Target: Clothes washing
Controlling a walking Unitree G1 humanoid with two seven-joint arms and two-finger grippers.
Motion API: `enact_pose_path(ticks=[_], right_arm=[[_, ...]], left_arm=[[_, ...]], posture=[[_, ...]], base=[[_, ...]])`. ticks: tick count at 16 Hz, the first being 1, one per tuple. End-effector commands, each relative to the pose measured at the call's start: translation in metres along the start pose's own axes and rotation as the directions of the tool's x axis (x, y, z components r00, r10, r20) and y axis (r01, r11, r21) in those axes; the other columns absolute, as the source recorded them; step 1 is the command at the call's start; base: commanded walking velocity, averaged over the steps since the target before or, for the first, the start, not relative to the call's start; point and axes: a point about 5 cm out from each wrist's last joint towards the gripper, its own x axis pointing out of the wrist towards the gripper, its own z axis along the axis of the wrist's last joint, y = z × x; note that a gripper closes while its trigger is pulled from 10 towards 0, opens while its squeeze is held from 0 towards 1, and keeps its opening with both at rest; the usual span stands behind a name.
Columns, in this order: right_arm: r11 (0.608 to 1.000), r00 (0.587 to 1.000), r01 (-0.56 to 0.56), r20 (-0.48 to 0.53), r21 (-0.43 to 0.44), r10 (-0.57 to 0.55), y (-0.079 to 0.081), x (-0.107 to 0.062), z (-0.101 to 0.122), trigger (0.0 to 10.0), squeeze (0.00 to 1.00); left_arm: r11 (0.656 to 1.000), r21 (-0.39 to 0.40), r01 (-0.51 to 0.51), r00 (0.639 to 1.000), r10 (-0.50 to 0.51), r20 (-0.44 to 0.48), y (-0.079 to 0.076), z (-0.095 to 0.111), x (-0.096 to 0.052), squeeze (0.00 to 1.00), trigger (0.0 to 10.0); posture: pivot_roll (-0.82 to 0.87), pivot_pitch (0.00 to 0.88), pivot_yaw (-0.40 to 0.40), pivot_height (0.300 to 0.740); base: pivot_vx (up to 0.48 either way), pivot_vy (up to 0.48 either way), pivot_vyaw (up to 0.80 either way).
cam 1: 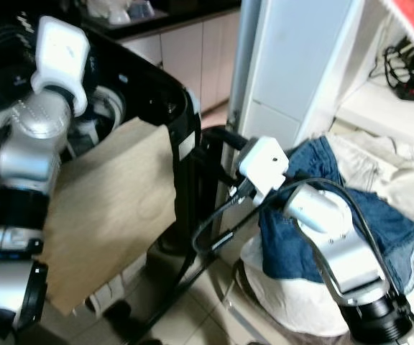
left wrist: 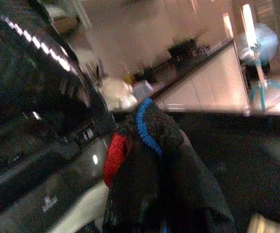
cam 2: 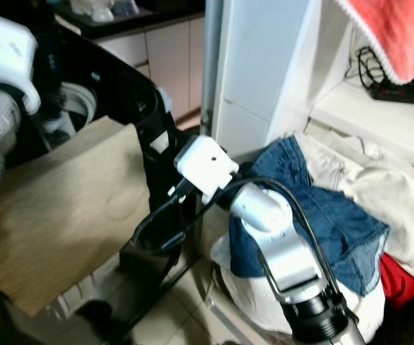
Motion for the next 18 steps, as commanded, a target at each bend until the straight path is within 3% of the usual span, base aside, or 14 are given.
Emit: enact_pose_path(ticks=[1,2,5,11,14,15,16,17,18], right_arm=[[0.999,0.999,-0.042,0.008,0.002,0.042,0.000,0.001,0.007,10.0,0.00],[0.998,0.998,-0.058,-0.009,0.010,0.058,0.001,0.000,0.006,10.0,0.00],[0.997,0.997,-0.067,-0.041,0.022,0.068,0.002,-0.004,0.005,10.0,0.00],[0.999,0.993,-0.037,-0.111,0.029,0.040,-0.001,-0.009,0.000,10.0,0.00],[0.981,0.939,0.194,-0.284,-0.031,-0.195,-0.024,-0.016,-0.023,10.0,0.00],[0.943,0.878,0.332,-0.359,-0.021,-0.317,-0.038,-0.026,-0.035,10.0,0.00],[0.901,0.818,0.434,-0.423,0.009,-0.390,-0.048,-0.038,-0.044,10.0,0.00],[0.854,0.755,0.519,-0.486,0.029,-0.442,-0.055,-0.050,-0.052,10.0,0.61],[0.818,0.699,0.574,-0.538,0.030,-0.471,-0.059,-0.059,-0.058,10.0,1.00]], left_arm=[[0.998,0.037,0.052,0.998,-0.053,0.025,-0.005,0.002,0.008,0.00,10.0],[0.995,0.046,0.090,0.996,-0.091,0.004,-0.007,-0.003,0.011,1.00,10.0],[0.988,0.071,0.140,0.989,-0.137,-0.053,-0.006,-0.008,0.016,1.00,10.0],[0.986,0.137,0.098,0.991,-0.085,-0.102,0.011,-0.014,0.020,1.00,10.0],[0.966,0.256,0.026,0.989,0.012,-0.148,0.026,-0.020,0.019,1.00,10.0],[0.961,0.274,0.023,0.987,0.022,-0.161,0.028,-0.022,0.018,1.00,10.0],[0.975,0.204,0.085,0.986,-0.053,-0.157,0.020,-0.023,0.017,0.04,10.0],[0.978,0.094,0.185,0.979,-0.174,-0.110,0.006,-0.020,0.017,0.00,10.0],[0.961,0.029,0.274,0.961,-0.273,-0.041,-0.009,-0.014,0.015,0.00,10.0]], posture=[[-0.03,0.000,-0.006,0.740],[-0.04,0.000,-0.002,0.740],[-0.04,0.000,0.001,0.740],[-0.05,0.000,0.009,0.740],[-0.05,0.000,0.010,0.740],[-0.05,0.000,0.007,0.740],[-0.05,0.000,0.008,0.740],[-0.05,0.000,0.008,0.740],[-0.05,0.000,0.010,0.740]], base=[[0.000,0.000,0.00],[0.000,0.000,0.00],[0.000,0.000,0.00],[0.000,0.000,0.00],[0.000,0.000,0.00],[0.000,0.000,0.00],[0.000,0.000,0.00],[0.000,0.000,0.00],[0.000,0.000,0.00]])
